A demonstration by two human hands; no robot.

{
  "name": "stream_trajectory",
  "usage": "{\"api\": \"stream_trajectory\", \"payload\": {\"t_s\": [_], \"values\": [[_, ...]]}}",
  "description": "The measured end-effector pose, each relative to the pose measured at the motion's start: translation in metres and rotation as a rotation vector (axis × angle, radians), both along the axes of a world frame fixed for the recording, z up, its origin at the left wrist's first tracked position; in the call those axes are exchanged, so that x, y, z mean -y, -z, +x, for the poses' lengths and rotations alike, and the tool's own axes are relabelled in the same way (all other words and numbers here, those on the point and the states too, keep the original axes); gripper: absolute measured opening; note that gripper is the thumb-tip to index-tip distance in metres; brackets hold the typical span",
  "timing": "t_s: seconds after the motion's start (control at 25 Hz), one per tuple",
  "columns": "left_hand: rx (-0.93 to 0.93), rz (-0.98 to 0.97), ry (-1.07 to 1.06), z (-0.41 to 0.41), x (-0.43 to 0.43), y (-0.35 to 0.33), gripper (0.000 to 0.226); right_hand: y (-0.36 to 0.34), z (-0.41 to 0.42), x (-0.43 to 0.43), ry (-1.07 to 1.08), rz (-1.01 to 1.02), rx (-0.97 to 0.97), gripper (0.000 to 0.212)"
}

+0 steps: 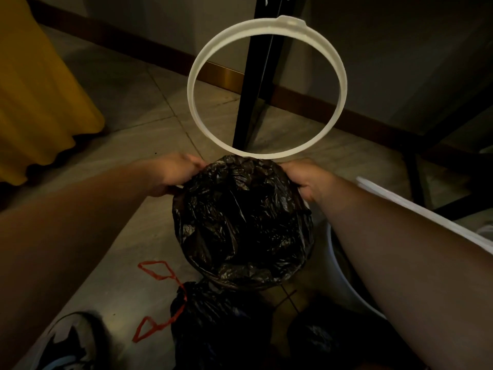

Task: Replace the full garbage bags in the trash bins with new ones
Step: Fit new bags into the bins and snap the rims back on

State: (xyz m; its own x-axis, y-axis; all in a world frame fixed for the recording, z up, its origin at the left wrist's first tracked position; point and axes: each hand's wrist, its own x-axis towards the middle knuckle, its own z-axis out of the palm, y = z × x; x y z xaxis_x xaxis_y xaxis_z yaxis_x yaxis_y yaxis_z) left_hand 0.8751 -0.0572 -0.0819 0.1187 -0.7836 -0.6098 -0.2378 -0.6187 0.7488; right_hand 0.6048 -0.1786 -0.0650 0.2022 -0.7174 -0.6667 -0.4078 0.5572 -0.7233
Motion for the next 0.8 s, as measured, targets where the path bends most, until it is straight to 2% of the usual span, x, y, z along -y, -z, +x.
{"api": "stream_trajectory", "payload": {"t_s": [0.08, 0.16, 0.28, 0.36, 0.52, 0.64, 0.8], "values": [[-0.057, 0.015, 0.014, 0.012, -0.013, 0.007, 0.042, 0.003, -0.004, -0.003, 0.007, -0.003, 0.032, 0.033], [-0.104, 0.011, -0.002, 0.021, -0.023, 0.008, 0.037, 0.007, -0.01, -0.003, 0.039, 0.014, 0.034, 0.032], [-0.172, -0.013, -0.054, 0.029, -0.033, 0.005, 0.017, 0.007, -0.015, -0.002, 0.095, 0.021, -0.052, 0.035], [-0.203, -0.019, -0.041, 0.03, -0.039, 0.002, 0.019, 0.004, -0.018, -0.004, 0.137, -0.004, -0.103, 0.043], [-0.28, -0.057, -0.073, 0.026, -0.047, -0.006, 0.023, -0.009, -0.029, -0.029, 0.195, -0.15, -0.146, 0.023], [-0.306, -0.09, -0.123, 0.024, -0.044, -0.008, 0.023, -0.018, -0.044, -0.07, 0.177, -0.338, -0.311, 0.03], [-0.248, -0.105, -0.131, 0.015, -0.04, -0.005, 0.018, -0.015, -0.056, -0.109, 0.22, -0.447, -0.345, 0.016]]}}
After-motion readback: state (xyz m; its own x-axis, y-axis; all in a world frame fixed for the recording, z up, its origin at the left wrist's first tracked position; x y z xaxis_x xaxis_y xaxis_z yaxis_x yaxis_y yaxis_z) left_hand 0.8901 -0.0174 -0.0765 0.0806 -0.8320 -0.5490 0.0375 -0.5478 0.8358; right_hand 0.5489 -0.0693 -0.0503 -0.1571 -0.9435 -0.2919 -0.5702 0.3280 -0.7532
